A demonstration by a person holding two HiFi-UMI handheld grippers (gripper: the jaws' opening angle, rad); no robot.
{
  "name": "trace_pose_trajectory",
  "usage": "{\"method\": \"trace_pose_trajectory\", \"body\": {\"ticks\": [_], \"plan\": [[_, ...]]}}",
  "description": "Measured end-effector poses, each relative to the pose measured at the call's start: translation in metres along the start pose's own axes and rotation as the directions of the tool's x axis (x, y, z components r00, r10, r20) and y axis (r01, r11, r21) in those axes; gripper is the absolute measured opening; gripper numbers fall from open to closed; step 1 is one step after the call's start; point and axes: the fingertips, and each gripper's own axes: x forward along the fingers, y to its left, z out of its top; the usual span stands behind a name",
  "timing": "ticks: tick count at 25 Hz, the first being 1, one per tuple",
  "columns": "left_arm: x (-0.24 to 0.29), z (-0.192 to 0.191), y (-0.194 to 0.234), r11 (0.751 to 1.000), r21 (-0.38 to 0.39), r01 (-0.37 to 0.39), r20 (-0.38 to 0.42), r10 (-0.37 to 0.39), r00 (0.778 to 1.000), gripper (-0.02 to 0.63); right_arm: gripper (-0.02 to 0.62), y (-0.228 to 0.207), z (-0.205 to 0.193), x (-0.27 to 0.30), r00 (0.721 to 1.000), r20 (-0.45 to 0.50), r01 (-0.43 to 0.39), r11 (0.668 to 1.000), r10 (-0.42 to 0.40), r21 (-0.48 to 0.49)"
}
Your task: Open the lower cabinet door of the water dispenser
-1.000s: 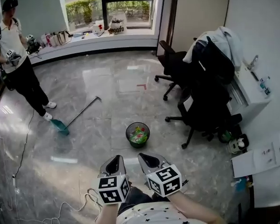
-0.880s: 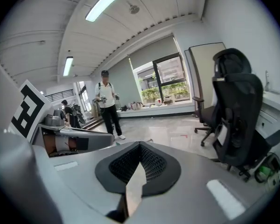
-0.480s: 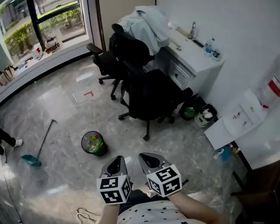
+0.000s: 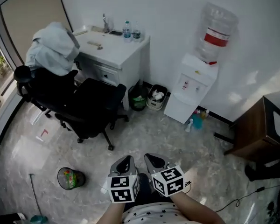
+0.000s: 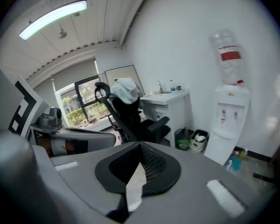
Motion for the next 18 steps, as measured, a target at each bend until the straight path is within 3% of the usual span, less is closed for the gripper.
{"method": "trace_pose_trajectory", "body": {"ticks": [5,10,18], "plan": [[0.086,0.017,-0.051,0.981,0.101,0.165,-0.095,-0.156,0.983,0.007,-0.006,-0.101,-0.011,-0.011,0.976,-0.007,0.214,0.962,-0.216,0.172],[0.2,0.036,-0.085,0.948,0.163,0.274,-0.177,-0.245,0.953,0.007,-0.006,-0.217,-0.016,0.015,0.928,-0.063,0.369,0.876,-0.368,0.312],[0.403,0.035,-0.105,0.903,0.211,0.374,-0.299,-0.305,0.904,0.006,-0.006,-0.424,-0.043,0.108,0.845,-0.134,0.529,0.772,-0.517,0.353]]}}
